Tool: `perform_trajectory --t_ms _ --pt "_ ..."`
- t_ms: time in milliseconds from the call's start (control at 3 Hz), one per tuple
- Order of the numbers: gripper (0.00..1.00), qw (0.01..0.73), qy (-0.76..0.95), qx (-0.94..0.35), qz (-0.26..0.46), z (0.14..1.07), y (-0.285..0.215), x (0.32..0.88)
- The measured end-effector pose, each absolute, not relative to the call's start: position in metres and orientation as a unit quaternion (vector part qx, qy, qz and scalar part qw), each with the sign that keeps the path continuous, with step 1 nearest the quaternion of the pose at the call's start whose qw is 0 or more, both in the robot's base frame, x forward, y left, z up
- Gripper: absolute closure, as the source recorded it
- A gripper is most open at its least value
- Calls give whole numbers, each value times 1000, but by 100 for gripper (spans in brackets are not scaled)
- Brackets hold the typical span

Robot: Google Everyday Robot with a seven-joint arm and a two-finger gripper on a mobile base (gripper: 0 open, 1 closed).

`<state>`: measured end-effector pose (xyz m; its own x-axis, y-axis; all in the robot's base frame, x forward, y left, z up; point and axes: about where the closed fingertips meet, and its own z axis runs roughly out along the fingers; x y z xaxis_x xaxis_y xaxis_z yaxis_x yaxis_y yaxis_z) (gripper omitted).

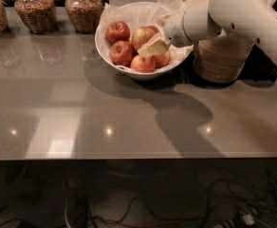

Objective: Pick apple from white bowl

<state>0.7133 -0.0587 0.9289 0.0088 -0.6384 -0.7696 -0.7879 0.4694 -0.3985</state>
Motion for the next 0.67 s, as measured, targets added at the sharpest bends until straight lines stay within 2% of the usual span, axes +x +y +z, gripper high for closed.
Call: perform_trajectory --t_ms 667 --pt "34 496 706 -499 87 917 -53 727"
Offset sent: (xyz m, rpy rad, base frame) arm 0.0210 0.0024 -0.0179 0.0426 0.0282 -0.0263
